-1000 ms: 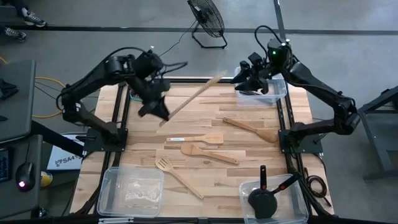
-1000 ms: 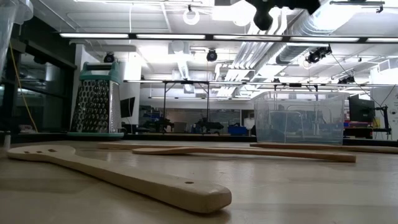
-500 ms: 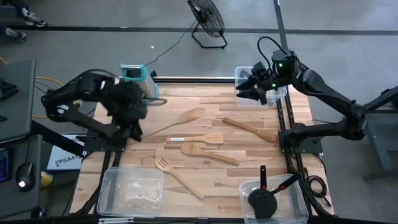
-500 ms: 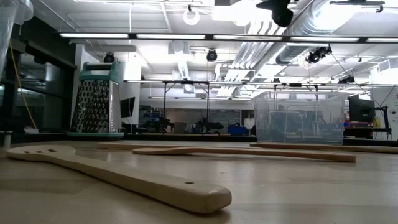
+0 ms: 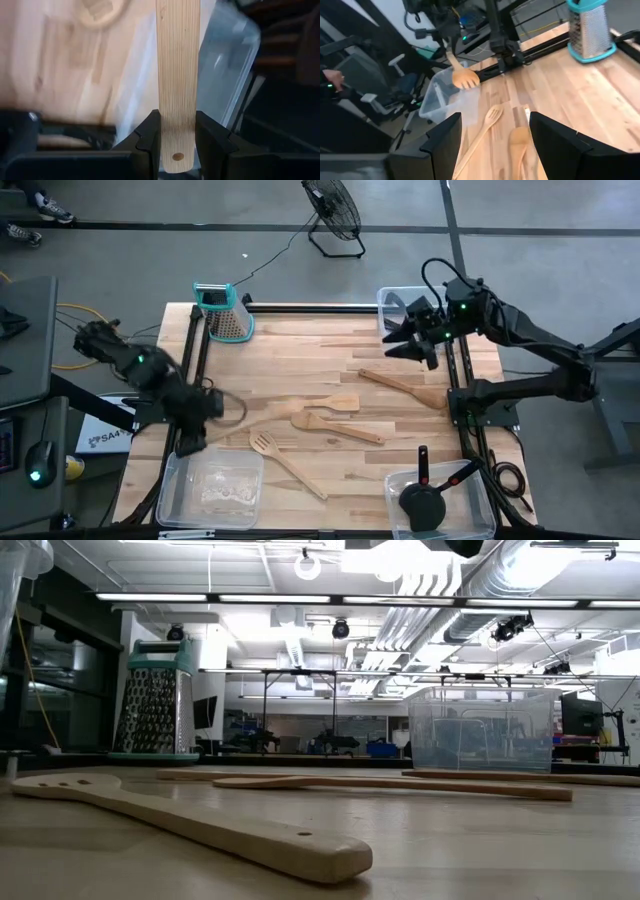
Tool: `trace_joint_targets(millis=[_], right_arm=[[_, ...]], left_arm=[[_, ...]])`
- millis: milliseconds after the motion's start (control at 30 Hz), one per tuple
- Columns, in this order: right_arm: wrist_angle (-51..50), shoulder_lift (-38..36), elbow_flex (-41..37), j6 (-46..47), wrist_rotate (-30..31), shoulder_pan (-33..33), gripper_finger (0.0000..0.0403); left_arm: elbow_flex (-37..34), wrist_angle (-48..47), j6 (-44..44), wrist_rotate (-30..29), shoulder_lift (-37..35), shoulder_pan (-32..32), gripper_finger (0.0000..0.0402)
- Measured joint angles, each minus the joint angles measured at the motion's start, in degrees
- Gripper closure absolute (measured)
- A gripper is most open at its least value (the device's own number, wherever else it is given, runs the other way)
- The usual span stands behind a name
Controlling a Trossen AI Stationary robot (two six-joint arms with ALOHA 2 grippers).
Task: Pick & Place Kitchen Items
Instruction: Put the light brown serving fork into the bottom left transparent bin
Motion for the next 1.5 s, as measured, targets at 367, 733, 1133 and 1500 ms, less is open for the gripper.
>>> trace_joint_targets(millis=[367,733,1133,1500], right_arm=[[-2.07,0.04,0.0,0.49,4.38,8.2,0.0177],[-2.49,0.09,0.0,2.73,9.85,14.87,0.0177],[-2.47,0.09,0.0,3.17,11.93,17.54,0.0177],[-2.47,0.09,0.0,3.15,11.52,17.51,0.0177]], left_arm=[[-4.69,2.88,-10.91,-7.66,2.63,-19.1,0.0316],[-4.83,8.27,-22.61,-23.35,9.1,-33.13,0.0316],[-4.83,13.15,-38.71,-29.75,20.86,-42.13,0.0316],[-4.83,13.17,-44.88,-30.48,25.09,-44.41,0.0316]])
